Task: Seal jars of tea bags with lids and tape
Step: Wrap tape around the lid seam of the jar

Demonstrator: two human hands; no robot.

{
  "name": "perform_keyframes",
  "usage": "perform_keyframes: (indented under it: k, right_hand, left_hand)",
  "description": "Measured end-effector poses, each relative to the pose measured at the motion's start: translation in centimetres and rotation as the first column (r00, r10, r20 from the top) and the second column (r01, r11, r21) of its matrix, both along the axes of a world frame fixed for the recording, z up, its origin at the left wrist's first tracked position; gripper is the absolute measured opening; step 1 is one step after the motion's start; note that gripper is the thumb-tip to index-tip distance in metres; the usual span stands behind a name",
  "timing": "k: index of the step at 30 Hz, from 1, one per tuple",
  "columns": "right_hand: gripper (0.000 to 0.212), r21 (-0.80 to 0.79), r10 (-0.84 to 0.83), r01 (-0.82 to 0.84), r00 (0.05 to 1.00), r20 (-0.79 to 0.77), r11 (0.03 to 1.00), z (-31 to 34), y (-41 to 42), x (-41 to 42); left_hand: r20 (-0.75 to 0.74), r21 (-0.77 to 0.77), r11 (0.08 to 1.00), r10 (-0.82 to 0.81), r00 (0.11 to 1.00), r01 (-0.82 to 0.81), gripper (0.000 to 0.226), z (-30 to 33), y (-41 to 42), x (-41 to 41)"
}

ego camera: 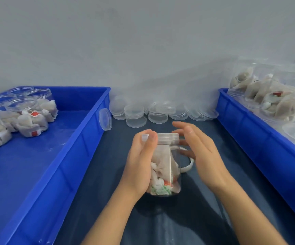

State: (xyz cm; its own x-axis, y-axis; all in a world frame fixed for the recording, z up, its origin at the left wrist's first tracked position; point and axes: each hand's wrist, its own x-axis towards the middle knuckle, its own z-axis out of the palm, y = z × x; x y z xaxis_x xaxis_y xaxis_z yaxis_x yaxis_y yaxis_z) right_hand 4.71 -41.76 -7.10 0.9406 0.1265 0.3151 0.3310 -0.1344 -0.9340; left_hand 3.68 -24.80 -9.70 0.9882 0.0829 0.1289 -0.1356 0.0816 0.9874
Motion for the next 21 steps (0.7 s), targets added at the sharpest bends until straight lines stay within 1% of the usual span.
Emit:
perform_keyframes:
  k: [1,2,3,6,11,19,21]
  right_hand:
    - [0.048,0.038,0.057,-0.056,0.998,-0.031,0.998,0.0,0.4,-0.3]
    - [0.055,0.021,0.084,-0.084,0.996,-0.037,0.996,-0.1,0.9,-0.5]
    - [0.057,-0.008,0.091,-0.091,0.996,-0.027,0.996,-0.3,1.3,-0.6]
    - [0.046,-0.038,0.030,-0.029,1.000,0.008,0.999,-0.5,1.8,-0.6]
    - [0.036,0.006,0.067,-0.068,0.997,0.023,0.998,-0.9,1.5,-0.2]
    - [0.032,0.040,0.105,-0.107,0.994,0.040,0.993,-1.1,0.9,0.1]
    - [0.032,0.032,0.111,-0.112,0.993,0.037,0.993,-1.2,0.8,0.2]
  left_hand:
    - [0.013,0.033,0.999,-0.010,1.000,0.009,0.070,-0.2,-0.1,0.0]
    - [0.023,0.055,0.998,-0.016,1.000,0.014,0.074,-0.3,-0.1,0.0]
    - [0.029,0.063,0.998,-0.020,0.999,0.019,0.077,-0.5,-0.1,0.1]
    - [0.046,0.038,0.999,-0.023,0.999,0.021,0.076,-0.6,-0.2,0.1]
    - [0.060,0.017,1.000,-0.016,0.998,0.015,0.077,-0.7,-0.3,0.1]
    - [0.052,0.019,1.000,-0.026,0.998,0.025,0.075,-0.6,-0.4,0.1]
    - [0.043,0.021,1.000,-0.024,0.999,0.023,0.069,-0.6,-0.3,0.1]
